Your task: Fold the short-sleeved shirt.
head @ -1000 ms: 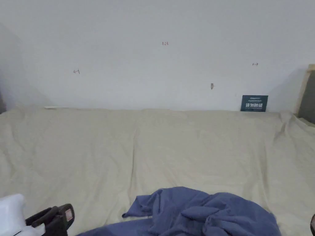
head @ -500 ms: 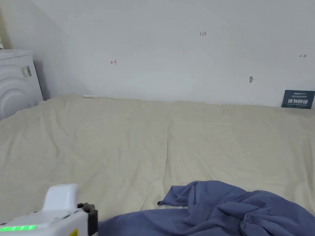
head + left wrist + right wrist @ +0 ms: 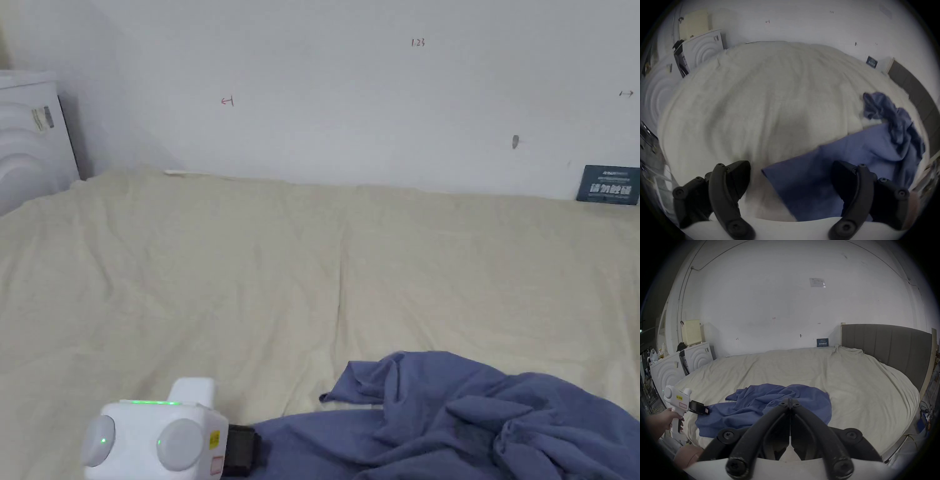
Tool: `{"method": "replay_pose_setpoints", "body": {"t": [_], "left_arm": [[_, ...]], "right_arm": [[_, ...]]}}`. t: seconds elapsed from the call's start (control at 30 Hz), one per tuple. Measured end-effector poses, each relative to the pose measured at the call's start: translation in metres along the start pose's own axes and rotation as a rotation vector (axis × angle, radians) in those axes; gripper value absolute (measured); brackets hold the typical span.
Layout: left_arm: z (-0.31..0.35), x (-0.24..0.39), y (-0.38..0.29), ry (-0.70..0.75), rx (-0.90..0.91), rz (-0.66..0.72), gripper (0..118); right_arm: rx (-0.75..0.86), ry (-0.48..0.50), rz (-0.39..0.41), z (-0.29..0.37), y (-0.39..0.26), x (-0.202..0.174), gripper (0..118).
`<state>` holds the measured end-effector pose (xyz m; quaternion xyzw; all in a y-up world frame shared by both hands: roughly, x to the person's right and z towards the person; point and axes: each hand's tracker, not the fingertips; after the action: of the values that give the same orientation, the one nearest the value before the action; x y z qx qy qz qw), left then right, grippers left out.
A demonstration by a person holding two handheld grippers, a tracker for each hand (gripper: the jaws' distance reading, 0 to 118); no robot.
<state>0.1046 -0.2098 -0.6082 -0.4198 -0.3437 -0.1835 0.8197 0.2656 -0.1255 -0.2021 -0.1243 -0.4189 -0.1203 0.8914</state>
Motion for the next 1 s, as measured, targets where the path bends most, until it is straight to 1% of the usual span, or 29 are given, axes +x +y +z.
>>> {"method": "replay_pose_setpoints", "body": {"t": [0.07,0.13,0.17,0.2,0.27,0.3,0.37,0.43,0.47,0.5,0.53,0.57,0.6,0.63,0.67,0.7,0.73,0.77,0.8,0.83,0.9,0.97,1.0], "left_arm": [[0.016,0.015,-0.004,-0.026,0.087,-0.121,61],[0.022,0.027,-0.012,0.025,0.133,-0.198,3],[0.025,0.029,-0.015,-0.044,0.151,-0.199,3],[0.028,0.031,-0.016,0.009,0.171,-0.208,3],[0.032,0.028,-0.016,0.004,0.17,-0.194,3],[0.035,0.026,-0.017,-0.002,0.183,-0.169,3],[0.041,0.02,-0.021,-0.032,0.244,-0.064,3],[0.051,0.014,-0.023,-0.081,0.284,0.016,3],[0.056,0.012,-0.023,-0.099,0.303,0.047,3],[0.061,0.014,-0.026,-0.109,0.318,0.063,3],[0.065,0.014,-0.026,-0.115,0.325,0.063,3],[0.067,0.016,-0.026,-0.121,0.328,0.06,3],[0.069,0.017,-0.026,-0.126,0.331,0.059,3],[0.068,0.02,-0.027,-0.133,0.328,0.054,3],[0.068,0.021,-0.027,-0.141,0.324,0.045,3],[0.067,0.021,-0.026,-0.146,0.32,0.04,3],[0.067,0.022,-0.027,-0.149,0.315,0.036,3],[0.066,0.023,-0.028,-0.149,0.313,0.033,3],[0.065,0.022,-0.028,-0.145,0.309,0.035,3],[0.063,0.021,-0.029,-0.143,0.303,0.039,3],[0.06,0.017,-0.031,-0.149,0.288,0.062,3],[0.058,0.013,-0.032,-0.17,0.271,0.104,3],[0.058,0.011,-0.034,-0.175,0.269,0.121,3]], "right_arm": [[-0.011,0.007,0.008,-0.004,-0.003,-0.003,0],[-0.022,0.014,0.008,-0.008,-0.005,-0.006,0],[-0.028,0.019,0.006,-0.01,-0.005,-0.007,0],[-0.034,0.024,0.003,-0.012,-0.006,-0.007,0],[-0.042,0.031,0.0,-0.016,-0.006,-0.007,0],[-0.041,0.035,-0.003,-0.018,-0.004,-0.007,0],[-0.012,0.069,-0.003,-0.026,0.009,-0.002,0],[0.017,0.161,0.006,-0.046,0.034,0.007,0],[0.015,0.189,0.006,-0.061,0.048,0.01,0],[0.009,0.176,0.023,-0.081,0.06,0.01,0],[-0.023,0.19,0.075,-0.103,0.072,0.01,5],[-0.105,0.232,0.1,-0.13,0.084,0.009,17],[-0.176,0.264,0.126,-0.155,0.091,0.008,38],[-0.269,0.312,0.162,-0.185,0.097,0.004,75],[-0.376,0.296,0.205,-0.213,0.101,-0.004,98],[-0.441,0.26,0.265,-0.234,0.103,-0.014,104],[-0.482,0.232,0.329,-0.254,0.104,-0.024,104],[-0.521,0.222,0.369,-0.27,0.102,-0.036,104],[-0.556,0.223,0.393,-0.286,0.099,-0.047,104],[-0.587,0.238,0.399,-0.3,0.096,-0.058,104],[-0.661,0.292,0.367,-0.33,0.088,-0.074,104],[-0.738,0.256,0.38,-0.357,0.081,-0.085,103],[-0.745,0.212,0.388,-0.365,0.076,-0.089,103]]}}
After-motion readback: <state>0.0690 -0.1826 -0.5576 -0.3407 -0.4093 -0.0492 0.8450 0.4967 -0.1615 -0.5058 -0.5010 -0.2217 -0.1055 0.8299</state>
